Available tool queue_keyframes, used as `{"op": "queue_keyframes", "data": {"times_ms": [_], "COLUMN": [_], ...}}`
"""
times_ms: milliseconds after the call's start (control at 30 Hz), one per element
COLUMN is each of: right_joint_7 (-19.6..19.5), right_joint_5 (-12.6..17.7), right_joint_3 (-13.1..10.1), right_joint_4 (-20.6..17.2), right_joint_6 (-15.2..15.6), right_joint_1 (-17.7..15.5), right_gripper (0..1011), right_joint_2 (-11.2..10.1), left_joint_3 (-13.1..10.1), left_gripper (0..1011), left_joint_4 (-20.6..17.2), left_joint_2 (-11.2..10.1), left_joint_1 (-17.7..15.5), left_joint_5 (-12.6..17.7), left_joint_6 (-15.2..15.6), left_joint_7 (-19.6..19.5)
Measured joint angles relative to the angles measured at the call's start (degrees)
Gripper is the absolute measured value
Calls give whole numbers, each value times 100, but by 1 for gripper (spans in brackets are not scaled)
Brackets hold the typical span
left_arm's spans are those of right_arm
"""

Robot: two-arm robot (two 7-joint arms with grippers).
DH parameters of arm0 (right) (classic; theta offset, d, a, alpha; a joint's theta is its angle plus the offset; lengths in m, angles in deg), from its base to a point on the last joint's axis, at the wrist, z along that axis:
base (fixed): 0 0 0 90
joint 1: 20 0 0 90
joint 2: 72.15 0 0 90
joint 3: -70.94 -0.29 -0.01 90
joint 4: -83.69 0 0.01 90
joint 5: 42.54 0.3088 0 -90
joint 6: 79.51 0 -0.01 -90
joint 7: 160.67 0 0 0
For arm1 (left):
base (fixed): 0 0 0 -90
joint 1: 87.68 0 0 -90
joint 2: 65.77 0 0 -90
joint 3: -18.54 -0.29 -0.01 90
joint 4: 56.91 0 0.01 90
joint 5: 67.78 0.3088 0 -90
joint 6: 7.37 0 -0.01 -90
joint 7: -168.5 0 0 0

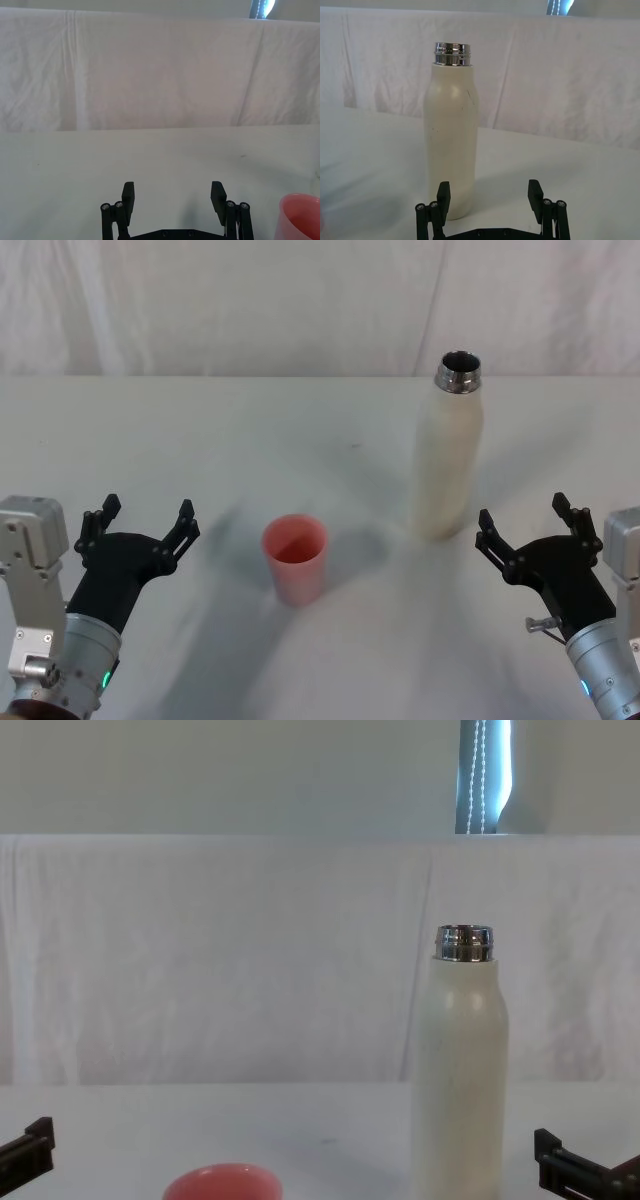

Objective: Grasp the thermos with one hand and pour water into the cup lid.

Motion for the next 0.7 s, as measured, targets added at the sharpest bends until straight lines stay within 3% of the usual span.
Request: {"op": "queue_keyframes", "data": {"times_ms": [700], "right_joint_7": [0], "right_joint_5": [0], "right_joint_3": [0], "right_joint_4": [0], "right_joint_6": [0], "right_joint_1": [0], "right_gripper": [1001], "right_joint_2": [0], "left_joint_3": [0], "left_gripper": [1001], "left_joint_4": [0], "left_joint_2": [0], "left_joint_1": [0], "left_joint_5": [0], "left_joint_6": [0], "left_joint_7": [0]}}
